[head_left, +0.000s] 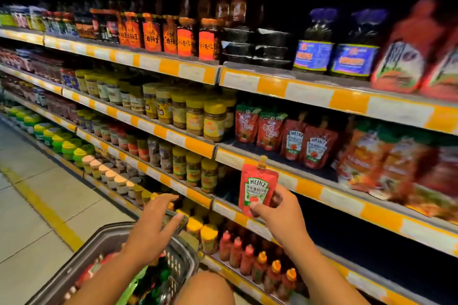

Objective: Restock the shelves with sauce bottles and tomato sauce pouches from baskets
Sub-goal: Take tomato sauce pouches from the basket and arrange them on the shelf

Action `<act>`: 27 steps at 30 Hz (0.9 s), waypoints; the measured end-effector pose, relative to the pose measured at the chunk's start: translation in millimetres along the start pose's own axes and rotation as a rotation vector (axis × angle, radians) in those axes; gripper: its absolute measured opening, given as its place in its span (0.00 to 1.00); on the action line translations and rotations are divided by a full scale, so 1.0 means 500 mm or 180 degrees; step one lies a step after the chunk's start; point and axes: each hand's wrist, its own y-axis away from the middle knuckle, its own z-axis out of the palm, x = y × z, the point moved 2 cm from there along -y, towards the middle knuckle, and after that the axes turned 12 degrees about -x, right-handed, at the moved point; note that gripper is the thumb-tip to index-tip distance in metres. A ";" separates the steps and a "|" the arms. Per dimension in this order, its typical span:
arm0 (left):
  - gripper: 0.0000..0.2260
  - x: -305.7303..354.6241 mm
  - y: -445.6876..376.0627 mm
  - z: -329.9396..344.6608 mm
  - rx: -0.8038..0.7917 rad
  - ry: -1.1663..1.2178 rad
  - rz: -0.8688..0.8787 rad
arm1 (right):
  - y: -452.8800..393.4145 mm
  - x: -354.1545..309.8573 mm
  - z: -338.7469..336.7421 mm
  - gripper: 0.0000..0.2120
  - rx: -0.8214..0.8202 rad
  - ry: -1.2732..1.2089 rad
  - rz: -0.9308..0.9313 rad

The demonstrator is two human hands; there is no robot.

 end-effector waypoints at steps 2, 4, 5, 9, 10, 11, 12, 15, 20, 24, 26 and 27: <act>0.25 0.082 -0.057 0.018 -0.0123 -0.0089 0.0359 | -0.001 0.007 -0.055 0.17 0.0220 -0.0057 0.0018; 0.25 0.161 -0.111 0.039 -0.0302 -0.0136 0.0645 | -0.003 0.010 -0.103 0.16 0.0408 -0.0062 0.0037; 0.25 0.199 -0.136 0.049 -0.0356 -0.0155 0.0818 | -0.004 0.010 -0.125 0.17 0.0492 -0.0050 0.0025; 0.27 0.328 -0.227 0.086 -0.0326 -0.0529 0.1294 | -0.010 -0.002 -0.195 0.17 0.0752 0.0088 -0.0115; 0.27 0.355 -0.246 0.090 -0.0294 -0.0641 0.1302 | -0.013 -0.005 -0.207 0.16 0.0790 0.0130 -0.0149; 0.28 0.379 -0.263 0.094 -0.0297 -0.0784 0.1292 | -0.015 -0.009 -0.216 0.16 0.0824 0.0164 -0.0185; 0.29 0.397 -0.278 0.099 -0.0346 -0.0989 0.1277 | -0.019 -0.011 -0.225 0.17 0.0849 0.0207 -0.0203; 0.34 0.406 -0.309 0.121 -0.0577 -0.1715 0.1131 | -0.032 -0.019 -0.240 0.16 0.0930 0.0321 -0.0218; 0.31 0.397 -0.327 0.130 -0.0479 -0.1805 0.1113 | -0.053 -0.026 -0.248 0.15 0.0967 0.0450 -0.0186; 0.26 0.409 -0.333 0.128 -0.0496 -0.1653 0.1063 | -0.079 -0.032 -0.250 0.14 0.1064 0.0682 -0.0204; 0.26 0.410 -0.333 0.129 -0.0482 -0.1567 0.1031 | -0.099 -0.034 -0.252 0.11 0.1134 0.0926 -0.0095; 0.25 0.410 -0.333 0.130 -0.0479 -0.1551 0.1011 | -0.106 -0.037 -0.253 0.08 0.1168 0.1047 -0.0012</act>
